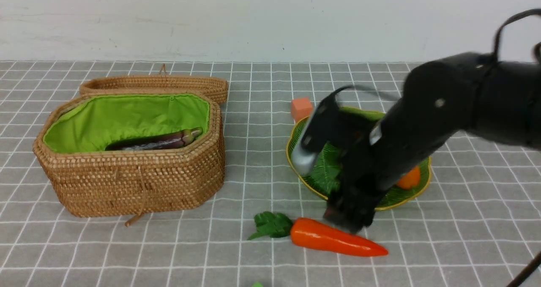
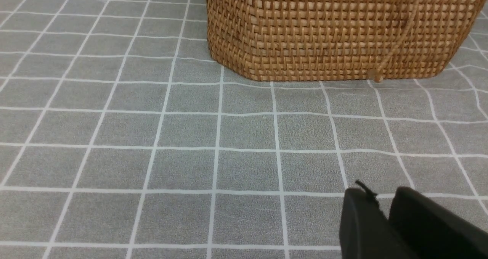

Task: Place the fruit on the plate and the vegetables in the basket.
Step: Use the right arm to grab a carrot and put it into the left basket

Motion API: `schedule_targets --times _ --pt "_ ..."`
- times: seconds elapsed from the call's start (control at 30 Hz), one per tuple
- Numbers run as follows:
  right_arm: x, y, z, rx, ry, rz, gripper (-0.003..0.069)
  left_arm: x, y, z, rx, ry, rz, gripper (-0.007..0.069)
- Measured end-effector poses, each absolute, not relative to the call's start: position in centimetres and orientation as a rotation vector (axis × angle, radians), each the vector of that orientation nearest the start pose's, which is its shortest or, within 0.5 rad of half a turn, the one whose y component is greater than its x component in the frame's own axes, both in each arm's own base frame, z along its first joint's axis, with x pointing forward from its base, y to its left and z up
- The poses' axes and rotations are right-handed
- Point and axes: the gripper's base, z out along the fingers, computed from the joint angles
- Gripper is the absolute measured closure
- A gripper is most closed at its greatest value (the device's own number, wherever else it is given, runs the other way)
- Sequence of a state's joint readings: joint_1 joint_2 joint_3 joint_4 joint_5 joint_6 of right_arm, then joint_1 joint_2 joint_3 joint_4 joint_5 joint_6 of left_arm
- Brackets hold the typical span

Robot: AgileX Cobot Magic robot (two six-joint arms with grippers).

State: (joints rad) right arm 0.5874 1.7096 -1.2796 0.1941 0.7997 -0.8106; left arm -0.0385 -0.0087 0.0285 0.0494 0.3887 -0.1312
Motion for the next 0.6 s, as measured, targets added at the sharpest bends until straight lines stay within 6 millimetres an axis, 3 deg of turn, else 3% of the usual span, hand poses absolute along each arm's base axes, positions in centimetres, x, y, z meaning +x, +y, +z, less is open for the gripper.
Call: schedule_targets --times 0.1,0.17,0.4,0.6 --pt "29.3 22.0 24.4 -1.692 2.07 0.153 0.0145 5.2 0.0 16.9 -0.057 1.891 -0.067 0.0505" --pt "30.3 22.8 22.7 -1.684 2.04 0.14 0.0166 5.2 0.0 16.9 -0.057 1.891 -0.067 0.0501" --pt "31.7 23.5 17.6 -1.698 2.128 0.144 0.0256 5.2 0.0 16.9 -0.057 1.891 -0.067 0.0496" --pt "31.8 23.7 17.7 -1.695 2.142 0.161 0.0291 5.2 0.0 16.9 -0.057 1.891 -0.067 0.049"
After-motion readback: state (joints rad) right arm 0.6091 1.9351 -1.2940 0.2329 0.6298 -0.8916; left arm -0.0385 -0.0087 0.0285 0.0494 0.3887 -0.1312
